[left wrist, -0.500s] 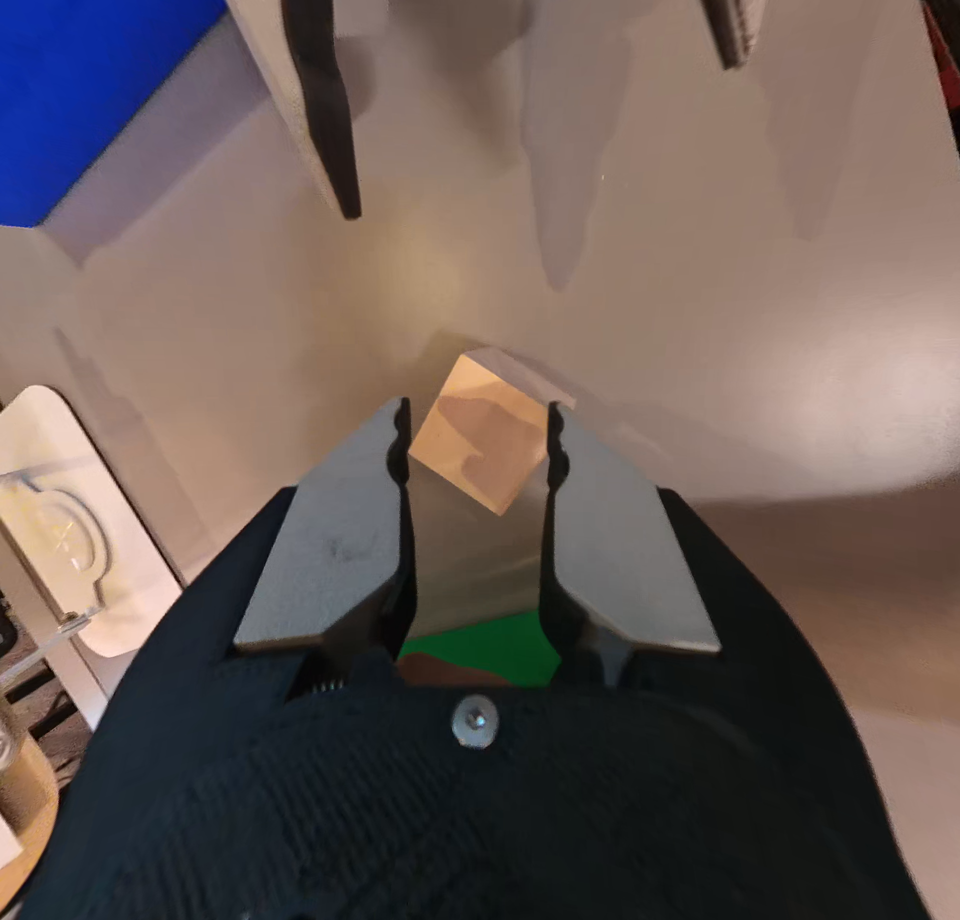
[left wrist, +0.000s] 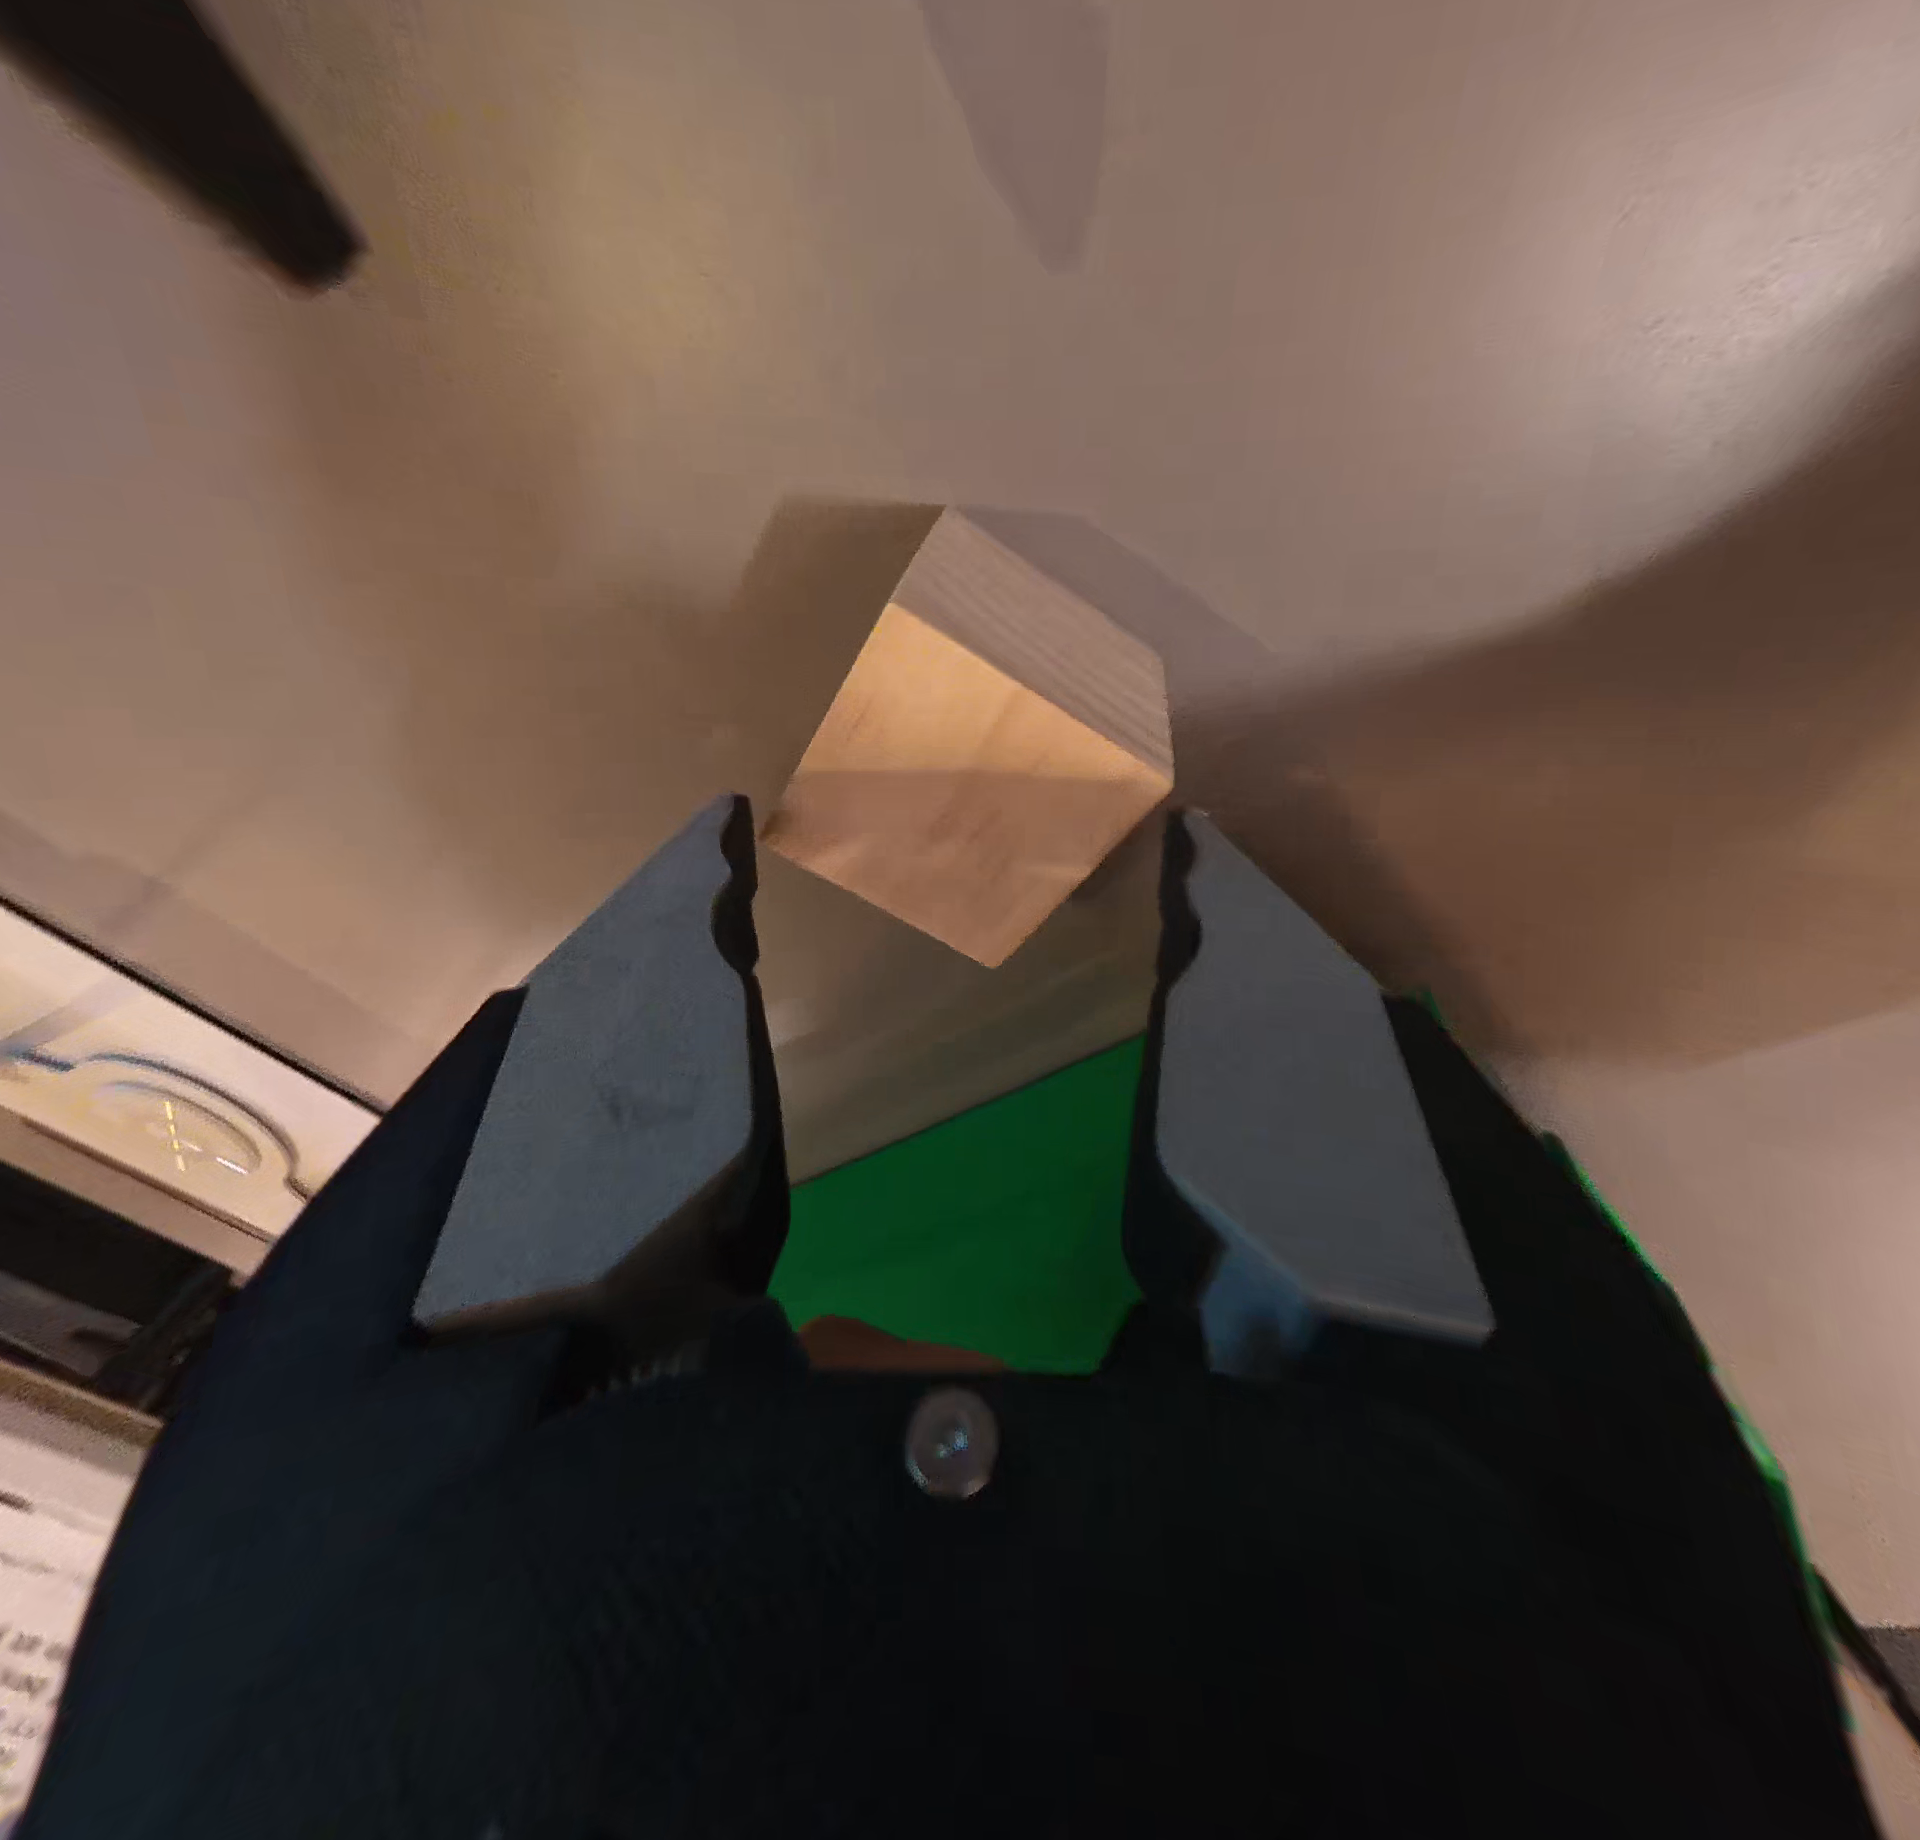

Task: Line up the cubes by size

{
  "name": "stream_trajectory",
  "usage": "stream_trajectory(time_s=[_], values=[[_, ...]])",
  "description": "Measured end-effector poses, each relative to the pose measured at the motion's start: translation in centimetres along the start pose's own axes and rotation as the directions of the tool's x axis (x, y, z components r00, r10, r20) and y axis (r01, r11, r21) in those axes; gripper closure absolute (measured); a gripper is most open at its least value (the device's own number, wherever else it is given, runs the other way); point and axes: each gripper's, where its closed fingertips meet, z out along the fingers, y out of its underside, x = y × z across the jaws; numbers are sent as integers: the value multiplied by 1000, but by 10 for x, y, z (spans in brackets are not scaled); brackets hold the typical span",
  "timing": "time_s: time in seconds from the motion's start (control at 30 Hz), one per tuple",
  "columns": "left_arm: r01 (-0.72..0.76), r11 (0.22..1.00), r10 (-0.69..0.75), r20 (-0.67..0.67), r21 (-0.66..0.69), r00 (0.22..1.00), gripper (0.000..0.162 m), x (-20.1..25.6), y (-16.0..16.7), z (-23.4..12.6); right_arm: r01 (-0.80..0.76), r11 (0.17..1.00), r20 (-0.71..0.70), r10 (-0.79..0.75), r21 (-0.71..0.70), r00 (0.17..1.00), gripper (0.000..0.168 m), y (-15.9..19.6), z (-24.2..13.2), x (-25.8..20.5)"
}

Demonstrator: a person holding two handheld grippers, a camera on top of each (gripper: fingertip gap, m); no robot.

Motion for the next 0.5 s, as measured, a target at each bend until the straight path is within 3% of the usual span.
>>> stream_trajectory(time_s=[0.17, 0.37, 0.5], values=[[-54, 998, 52, 50, 40, 997, 88, -2, -12, 22, -61, 998, 25, 60, 34, 998, 88, -6, -4, 2], [116, 988, -122, 50, 103, 991, 93, -3, -15, 21, -90, 995, 27, 89, 36, 996, 89, -5, -5, 5], [171, 973, -199, 196, 154, 960, 95, -12, -18, 12, -73, 997, 35, 73, 18, 997, 89, -3, -3, 2]])
